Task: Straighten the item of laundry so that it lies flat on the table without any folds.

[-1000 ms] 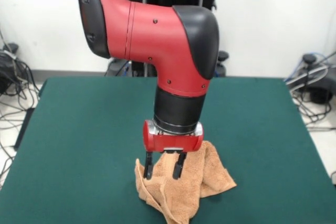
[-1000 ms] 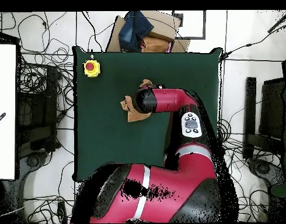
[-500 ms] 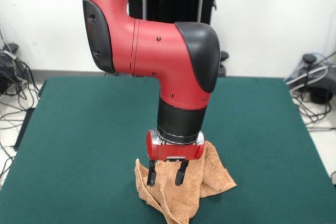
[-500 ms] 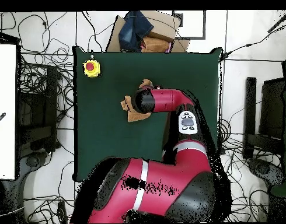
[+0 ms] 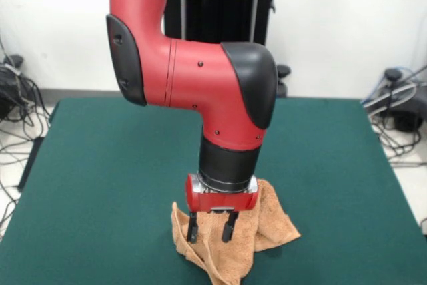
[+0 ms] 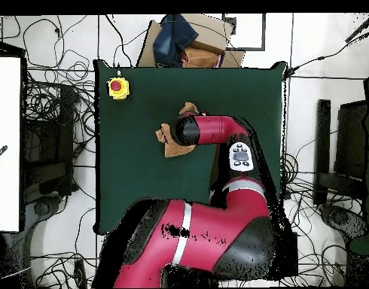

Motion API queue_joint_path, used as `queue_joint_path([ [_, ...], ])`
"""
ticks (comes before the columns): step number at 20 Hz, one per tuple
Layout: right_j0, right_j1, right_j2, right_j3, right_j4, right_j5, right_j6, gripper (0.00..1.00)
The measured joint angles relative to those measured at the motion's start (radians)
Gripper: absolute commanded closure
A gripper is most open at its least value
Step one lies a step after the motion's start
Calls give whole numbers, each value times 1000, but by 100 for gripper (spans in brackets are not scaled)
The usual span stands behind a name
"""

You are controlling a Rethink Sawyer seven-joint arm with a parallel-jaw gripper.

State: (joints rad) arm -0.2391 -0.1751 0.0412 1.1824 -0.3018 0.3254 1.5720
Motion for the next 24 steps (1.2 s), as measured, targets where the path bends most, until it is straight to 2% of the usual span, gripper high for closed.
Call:
queue_joint_path([
  [24,0,24,-1,-13,0,-12,0,0],
])
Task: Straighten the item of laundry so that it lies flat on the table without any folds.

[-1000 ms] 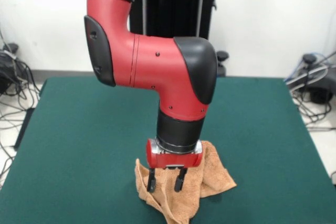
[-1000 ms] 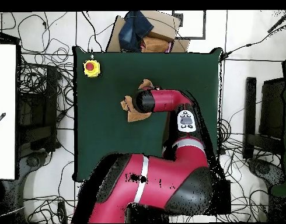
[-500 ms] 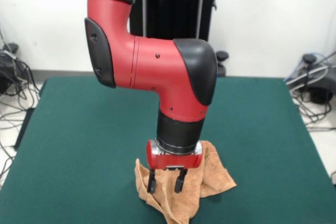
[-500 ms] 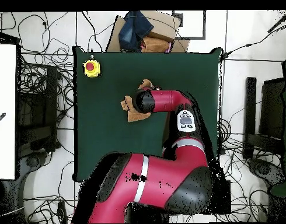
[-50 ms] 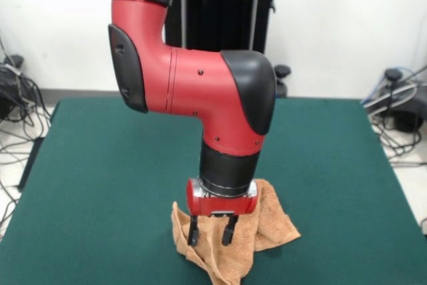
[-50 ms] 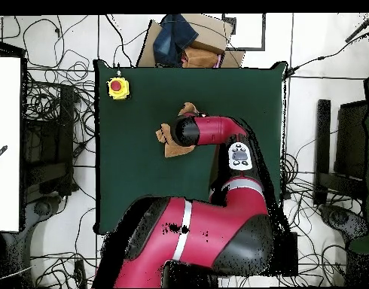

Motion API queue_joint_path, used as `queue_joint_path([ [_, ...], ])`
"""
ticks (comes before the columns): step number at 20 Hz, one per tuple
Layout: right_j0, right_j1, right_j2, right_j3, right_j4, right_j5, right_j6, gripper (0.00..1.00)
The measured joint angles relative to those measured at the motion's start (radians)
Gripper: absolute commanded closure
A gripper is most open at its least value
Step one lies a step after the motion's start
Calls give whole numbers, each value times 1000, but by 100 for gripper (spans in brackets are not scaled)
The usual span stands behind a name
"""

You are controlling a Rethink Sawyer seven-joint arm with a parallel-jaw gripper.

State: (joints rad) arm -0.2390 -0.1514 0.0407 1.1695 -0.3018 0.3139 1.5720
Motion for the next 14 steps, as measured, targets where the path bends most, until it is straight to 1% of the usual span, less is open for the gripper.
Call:
queue_joint_path([
  [6,-2,2,0,0,0,-4,0,0],
  [7,-3,2,0,0,0,-4,0,100],
  [14,-5,2,0,0,0,-19,0,100],
])
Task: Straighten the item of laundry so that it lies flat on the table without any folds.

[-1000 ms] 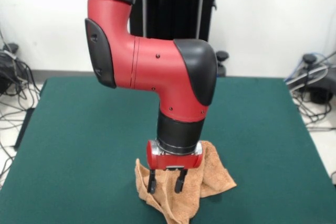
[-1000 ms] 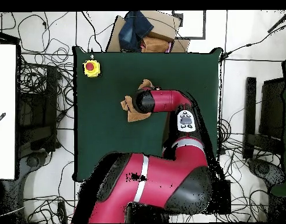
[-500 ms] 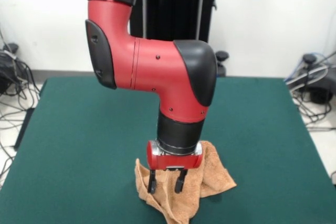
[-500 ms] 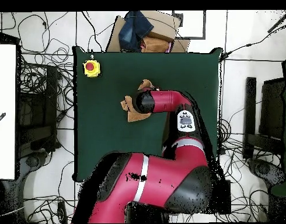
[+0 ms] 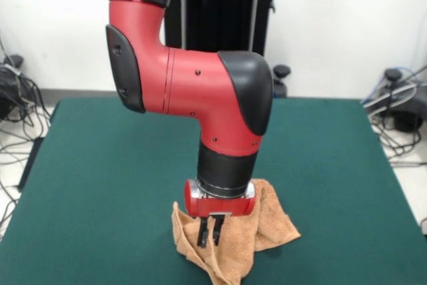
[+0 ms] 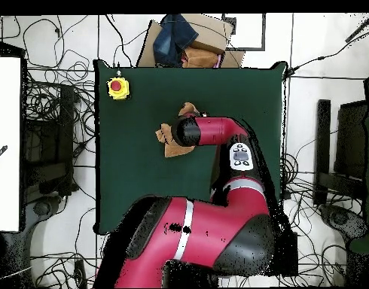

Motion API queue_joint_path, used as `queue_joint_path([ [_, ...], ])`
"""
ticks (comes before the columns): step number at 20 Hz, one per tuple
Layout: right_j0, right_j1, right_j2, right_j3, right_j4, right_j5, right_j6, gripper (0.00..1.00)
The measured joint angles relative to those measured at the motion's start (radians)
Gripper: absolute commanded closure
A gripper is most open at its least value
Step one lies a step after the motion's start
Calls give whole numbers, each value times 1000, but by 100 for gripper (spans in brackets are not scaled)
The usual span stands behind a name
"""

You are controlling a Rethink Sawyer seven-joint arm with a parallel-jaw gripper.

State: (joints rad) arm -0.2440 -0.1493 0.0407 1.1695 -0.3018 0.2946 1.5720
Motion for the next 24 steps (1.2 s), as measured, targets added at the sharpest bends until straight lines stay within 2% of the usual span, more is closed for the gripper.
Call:
queue_joint_path([
  [15,-3,-9,0,12,0,-12,0,100],
  [18,-3,-29,0,36,0,-12,0,100],
  [24,-11,-122,0,126,0,-12,0,100],
])
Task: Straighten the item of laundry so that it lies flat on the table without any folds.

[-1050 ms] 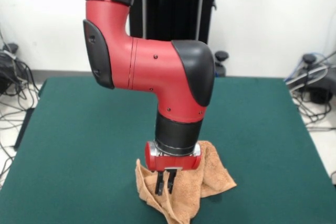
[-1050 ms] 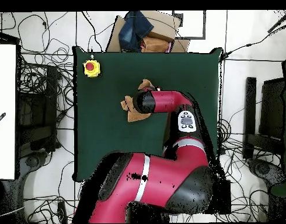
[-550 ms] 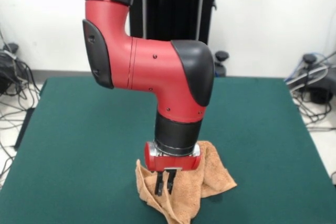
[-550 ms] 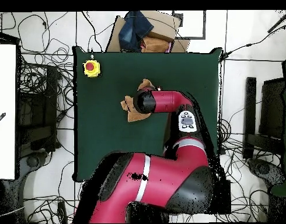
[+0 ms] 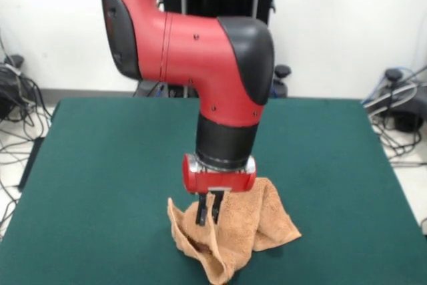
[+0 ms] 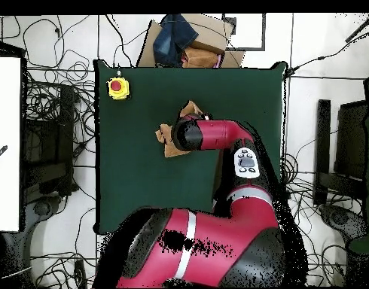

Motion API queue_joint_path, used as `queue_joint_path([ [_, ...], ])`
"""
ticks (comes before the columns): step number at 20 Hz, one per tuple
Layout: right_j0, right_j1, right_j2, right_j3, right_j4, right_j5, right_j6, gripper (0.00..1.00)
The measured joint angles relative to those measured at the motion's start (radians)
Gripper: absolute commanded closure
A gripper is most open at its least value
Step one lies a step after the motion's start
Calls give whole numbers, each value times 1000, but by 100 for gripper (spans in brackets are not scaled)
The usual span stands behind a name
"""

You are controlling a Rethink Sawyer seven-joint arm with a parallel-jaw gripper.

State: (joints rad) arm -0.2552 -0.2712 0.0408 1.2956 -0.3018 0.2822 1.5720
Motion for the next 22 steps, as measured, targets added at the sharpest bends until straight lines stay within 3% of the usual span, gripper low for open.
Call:
queue_joint_path([
  [9,-30,-156,0,116,0,50,0,100],
  [18,-25,-332,-1,193,20,313,0,100],
  [22,20,-415,-25,202,41,452,0,100],
])
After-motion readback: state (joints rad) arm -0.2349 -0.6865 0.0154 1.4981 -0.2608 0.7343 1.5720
